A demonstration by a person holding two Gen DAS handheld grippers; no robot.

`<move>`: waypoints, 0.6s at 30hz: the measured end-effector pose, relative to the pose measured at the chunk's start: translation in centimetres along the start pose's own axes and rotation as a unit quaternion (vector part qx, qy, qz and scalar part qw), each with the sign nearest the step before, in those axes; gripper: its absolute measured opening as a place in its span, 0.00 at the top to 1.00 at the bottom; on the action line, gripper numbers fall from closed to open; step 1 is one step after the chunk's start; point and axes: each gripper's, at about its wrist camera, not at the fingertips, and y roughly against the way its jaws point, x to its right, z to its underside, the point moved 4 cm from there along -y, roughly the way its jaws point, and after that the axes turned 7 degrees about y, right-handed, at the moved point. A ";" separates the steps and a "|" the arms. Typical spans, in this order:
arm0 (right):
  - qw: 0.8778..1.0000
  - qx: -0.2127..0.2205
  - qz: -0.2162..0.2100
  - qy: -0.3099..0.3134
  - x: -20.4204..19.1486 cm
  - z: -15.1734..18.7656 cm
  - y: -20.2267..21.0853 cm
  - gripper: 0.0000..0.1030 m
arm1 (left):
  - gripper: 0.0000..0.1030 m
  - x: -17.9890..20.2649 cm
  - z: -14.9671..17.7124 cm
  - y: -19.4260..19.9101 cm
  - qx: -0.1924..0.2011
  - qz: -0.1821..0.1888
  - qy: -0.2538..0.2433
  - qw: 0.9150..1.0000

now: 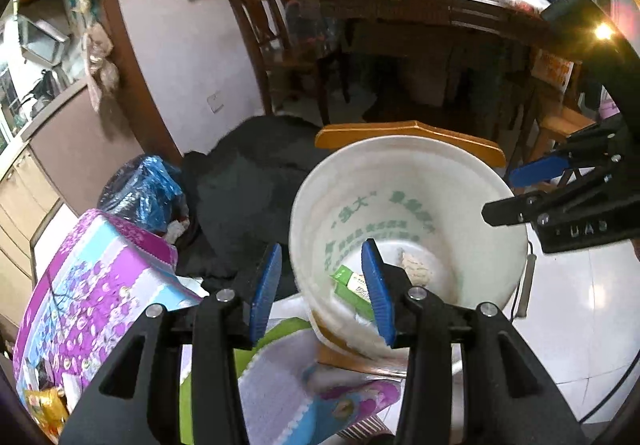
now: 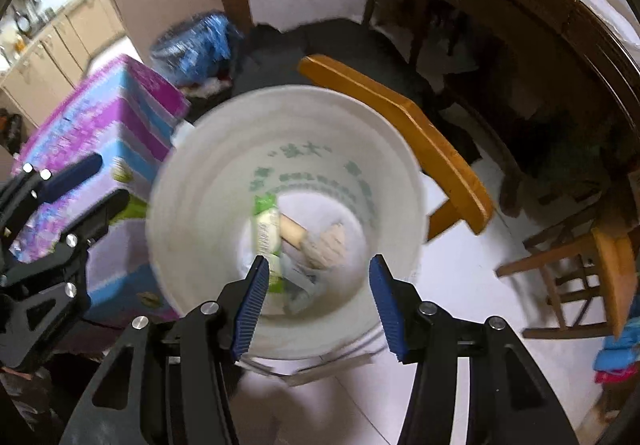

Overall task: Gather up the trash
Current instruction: 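Move both open grippers back from the bucket to the table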

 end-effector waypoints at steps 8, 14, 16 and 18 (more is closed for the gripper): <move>0.998 0.043 -0.044 -0.005 -5.0 1.0 0.3 0.48 | 0.61 -4.8 4.5 3.9 0.024 -0.019 0.066 0.997; 0.994 0.068 -0.079 0.027 -11.6 1.4 0.0 0.48 | 0.61 -9.1 8.4 6.4 0.008 -0.079 0.091 0.993; 0.993 0.070 -0.083 0.041 -13.8 1.5 -0.3 0.48 | 0.61 -10.8 9.6 7.3 0.007 -0.098 0.098 0.990; 0.992 0.070 -0.093 0.056 -16.1 1.6 -0.7 0.48 | 0.61 -12.6 11.2 8.7 0.008 -0.117 0.113 0.987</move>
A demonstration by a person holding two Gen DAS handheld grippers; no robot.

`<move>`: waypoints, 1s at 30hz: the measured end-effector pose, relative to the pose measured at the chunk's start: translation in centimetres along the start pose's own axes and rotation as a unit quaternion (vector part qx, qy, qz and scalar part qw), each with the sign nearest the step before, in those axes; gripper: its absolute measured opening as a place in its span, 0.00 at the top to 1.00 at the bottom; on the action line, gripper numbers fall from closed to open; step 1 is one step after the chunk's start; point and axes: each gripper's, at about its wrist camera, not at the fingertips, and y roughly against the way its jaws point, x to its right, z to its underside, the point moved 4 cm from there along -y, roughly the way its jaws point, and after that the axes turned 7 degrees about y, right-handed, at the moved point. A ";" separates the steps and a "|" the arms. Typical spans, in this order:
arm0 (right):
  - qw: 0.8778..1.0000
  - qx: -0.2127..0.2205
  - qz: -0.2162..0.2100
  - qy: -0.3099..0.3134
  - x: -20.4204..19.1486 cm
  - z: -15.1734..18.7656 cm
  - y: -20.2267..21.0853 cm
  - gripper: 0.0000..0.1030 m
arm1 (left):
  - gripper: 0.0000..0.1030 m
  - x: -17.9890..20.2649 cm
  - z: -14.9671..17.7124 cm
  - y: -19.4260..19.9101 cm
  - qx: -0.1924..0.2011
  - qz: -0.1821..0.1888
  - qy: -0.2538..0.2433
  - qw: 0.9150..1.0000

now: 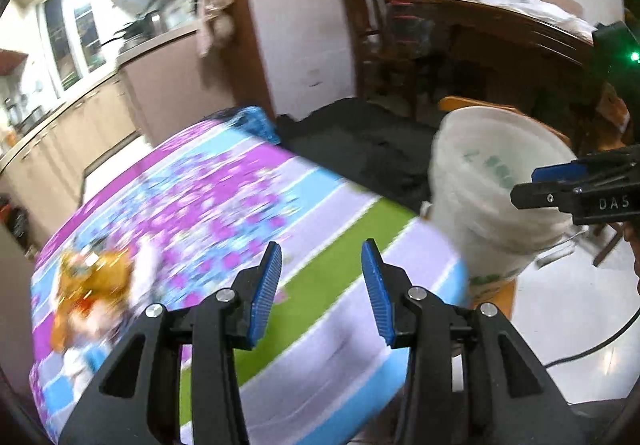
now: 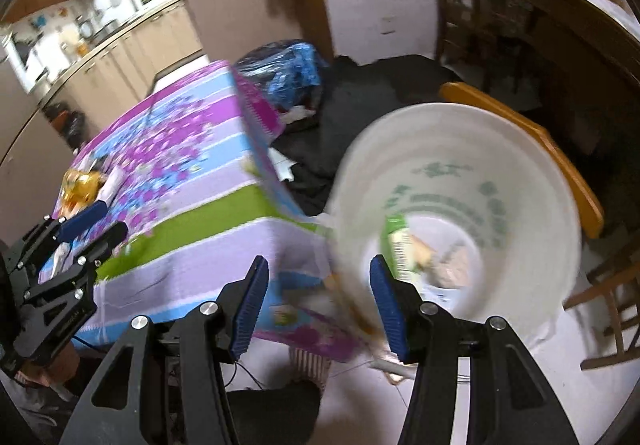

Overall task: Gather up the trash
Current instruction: 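Move both open grippers back from the bucket to the table, then grasp the yellow snack bag with the right gripper while the left gripper grasps the white towel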

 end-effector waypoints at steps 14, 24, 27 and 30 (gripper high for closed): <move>0.992 -0.018 -0.079 0.097 -13.8 -1.4 -6.1 0.48 | 0.47 -16.7 7.6 4.6 -0.040 -0.125 0.108 0.986; 0.981 0.002 -0.104 0.164 -20.5 -5.1 -8.5 0.47 | 0.37 -24.8 10.2 3.9 -0.066 -0.102 0.144 0.982; 0.964 0.041 -0.136 0.224 -24.3 -7.2 -8.0 0.30 | 0.37 -25.6 10.1 2.3 -0.072 -0.084 0.156 0.982; 0.941 0.064 -0.164 0.288 -28.4 -9.0 -8.2 0.23 | 0.37 -26.4 10.2 0.8 -0.083 -0.078 0.167 0.979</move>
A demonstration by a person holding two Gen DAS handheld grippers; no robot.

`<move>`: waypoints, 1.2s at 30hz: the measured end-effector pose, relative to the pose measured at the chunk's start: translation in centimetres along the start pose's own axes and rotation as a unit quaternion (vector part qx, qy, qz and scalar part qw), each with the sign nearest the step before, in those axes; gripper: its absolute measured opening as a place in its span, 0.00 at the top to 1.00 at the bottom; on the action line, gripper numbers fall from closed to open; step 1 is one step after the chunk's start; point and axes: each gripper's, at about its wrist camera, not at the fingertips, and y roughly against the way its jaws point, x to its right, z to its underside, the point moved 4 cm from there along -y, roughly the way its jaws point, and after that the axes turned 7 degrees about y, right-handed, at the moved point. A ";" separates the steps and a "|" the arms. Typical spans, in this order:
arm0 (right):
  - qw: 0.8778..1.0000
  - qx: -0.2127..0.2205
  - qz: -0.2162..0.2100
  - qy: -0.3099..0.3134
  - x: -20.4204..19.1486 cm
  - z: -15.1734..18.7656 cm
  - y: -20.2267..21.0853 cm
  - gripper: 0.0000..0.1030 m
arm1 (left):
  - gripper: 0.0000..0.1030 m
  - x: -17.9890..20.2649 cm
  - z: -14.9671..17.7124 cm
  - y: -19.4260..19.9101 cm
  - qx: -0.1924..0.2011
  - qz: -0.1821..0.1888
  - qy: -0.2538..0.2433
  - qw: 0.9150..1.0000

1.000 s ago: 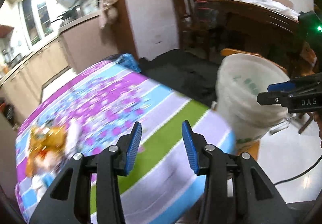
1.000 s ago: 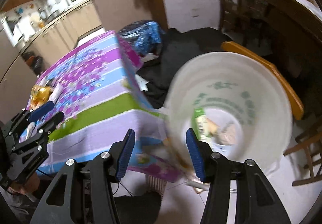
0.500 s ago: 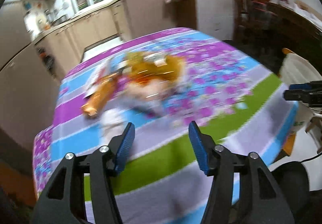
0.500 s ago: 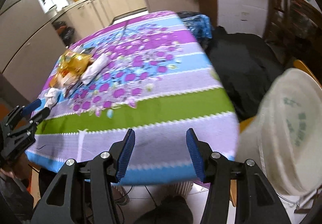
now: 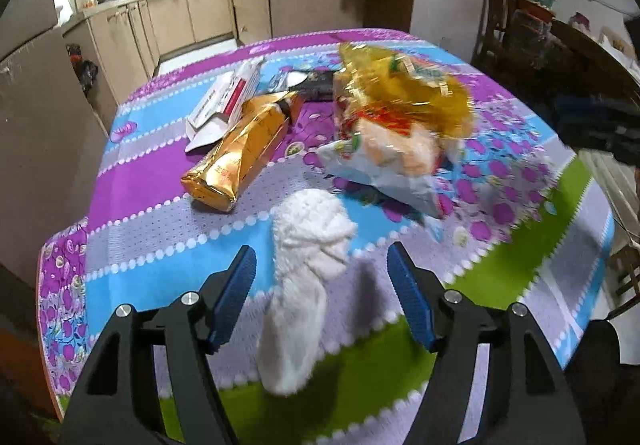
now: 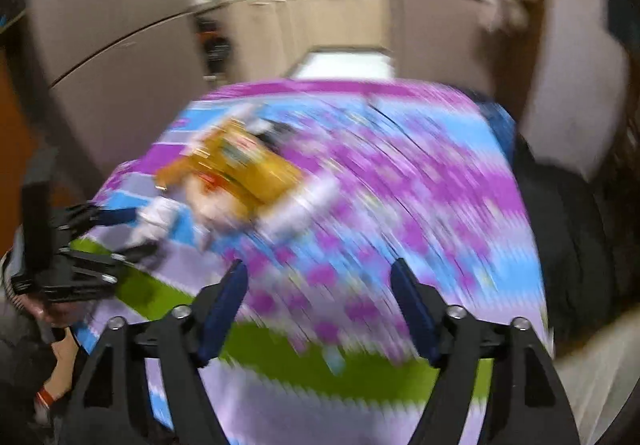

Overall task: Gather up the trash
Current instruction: 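Grasp the yellow snack bag with the right gripper while the left gripper grasps the white towel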

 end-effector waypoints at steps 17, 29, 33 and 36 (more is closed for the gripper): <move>0.981 -0.056 -0.104 0.154 -2.1 -4.8 -10.0 0.53 | 0.37 -1.4 0.4 -1.3 0.011 0.042 0.024 0.999; 1.000 0.001 -0.025 -0.019 0.8 0.1 1.8 0.62 | 0.41 -2.0 0.1 -1.6 0.014 0.042 0.032 0.999; 0.992 -0.047 0.076 -0.088 3.5 6.2 2.8 0.61 | 0.41 -2.0 0.2 -1.4 0.014 0.041 0.034 0.999; 0.987 -0.070 0.082 -0.121 4.4 9.1 2.0 0.61 | 0.41 -1.7 0.3 -1.5 0.013 0.029 0.029 0.999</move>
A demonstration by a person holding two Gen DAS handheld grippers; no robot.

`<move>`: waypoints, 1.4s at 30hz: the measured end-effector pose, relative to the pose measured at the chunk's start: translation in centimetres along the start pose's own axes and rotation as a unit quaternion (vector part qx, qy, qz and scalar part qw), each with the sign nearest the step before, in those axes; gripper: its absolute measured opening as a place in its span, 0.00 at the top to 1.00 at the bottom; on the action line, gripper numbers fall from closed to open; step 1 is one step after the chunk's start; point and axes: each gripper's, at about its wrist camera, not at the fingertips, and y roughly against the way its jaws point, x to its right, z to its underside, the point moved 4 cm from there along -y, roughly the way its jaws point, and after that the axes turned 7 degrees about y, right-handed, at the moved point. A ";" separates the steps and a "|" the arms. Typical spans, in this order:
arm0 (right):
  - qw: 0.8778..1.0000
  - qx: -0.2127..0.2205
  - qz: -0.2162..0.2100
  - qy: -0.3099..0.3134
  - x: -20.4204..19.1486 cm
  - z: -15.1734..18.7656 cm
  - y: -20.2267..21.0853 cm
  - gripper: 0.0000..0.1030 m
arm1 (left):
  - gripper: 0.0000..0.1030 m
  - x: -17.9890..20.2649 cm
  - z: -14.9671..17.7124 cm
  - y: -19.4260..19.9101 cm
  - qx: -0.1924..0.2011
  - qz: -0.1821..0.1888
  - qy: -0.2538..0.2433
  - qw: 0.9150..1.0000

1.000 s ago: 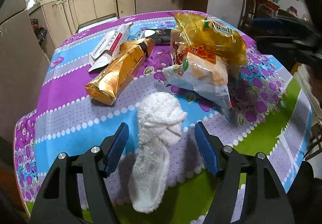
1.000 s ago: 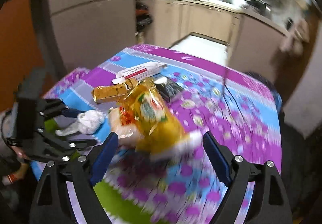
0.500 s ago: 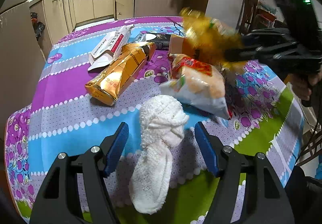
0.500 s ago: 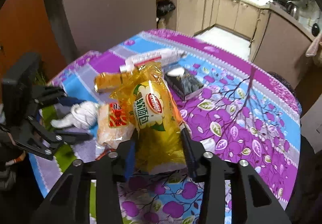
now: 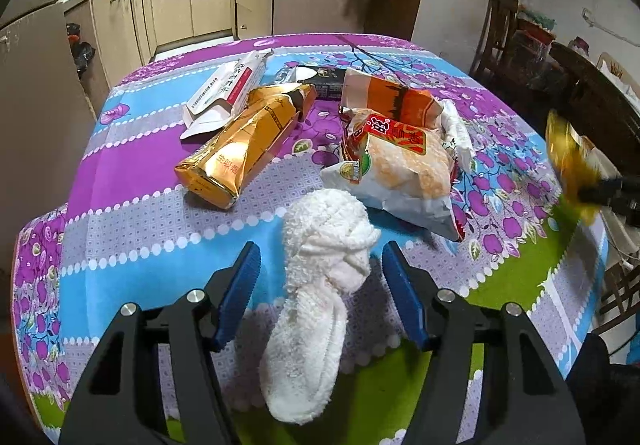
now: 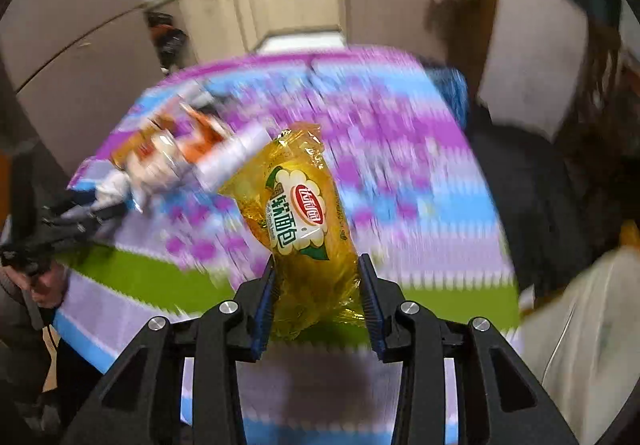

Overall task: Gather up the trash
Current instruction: 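Grasp the yellow snack bag with the right gripper while the left gripper grasps the white towel, then carry the white towel and yellow snack bag in both grippers to the bucket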

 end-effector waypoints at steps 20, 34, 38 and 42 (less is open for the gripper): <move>0.998 0.039 0.012 0.043 0.4 -0.5 -3.4 0.50 | 0.40 1.1 0.6 0.0 -0.003 -0.042 -0.018 0.999; 0.998 0.055 0.021 -0.022 -0.2 1.9 -1.6 0.67 | 0.72 1.4 1.6 0.9 0.013 -0.049 -0.005 0.999; 0.998 0.045 0.008 -0.053 0.0 2.8 -0.3 0.67 | 0.73 2.2 2.1 2.2 0.016 -0.056 -0.002 0.998; 0.996 0.037 -0.005 -0.079 0.2 3.3 1.8 0.67 | 0.73 3.8 2.1 4.1 0.025 -0.093 -0.004 0.995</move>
